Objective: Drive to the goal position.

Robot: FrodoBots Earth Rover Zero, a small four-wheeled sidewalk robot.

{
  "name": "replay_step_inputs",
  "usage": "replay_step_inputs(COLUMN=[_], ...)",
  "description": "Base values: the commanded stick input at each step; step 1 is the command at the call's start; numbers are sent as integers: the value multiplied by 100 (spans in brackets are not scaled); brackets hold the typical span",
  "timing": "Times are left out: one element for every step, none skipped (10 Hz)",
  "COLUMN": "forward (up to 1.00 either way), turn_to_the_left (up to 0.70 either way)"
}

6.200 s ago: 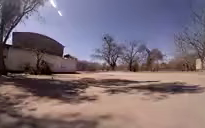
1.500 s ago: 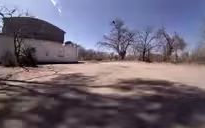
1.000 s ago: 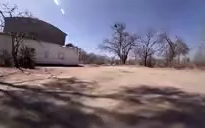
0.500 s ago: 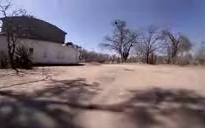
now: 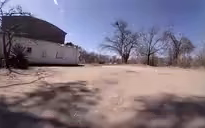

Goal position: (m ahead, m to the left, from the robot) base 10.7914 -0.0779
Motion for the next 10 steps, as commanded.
replay_step_inputs(forward=[100, 100, 100, 100, 100, 100, 100, 100, 100, 100], turn_to_the_left=[0, 0, 0, 0, 0, 0, 0, 0, 0, 0])
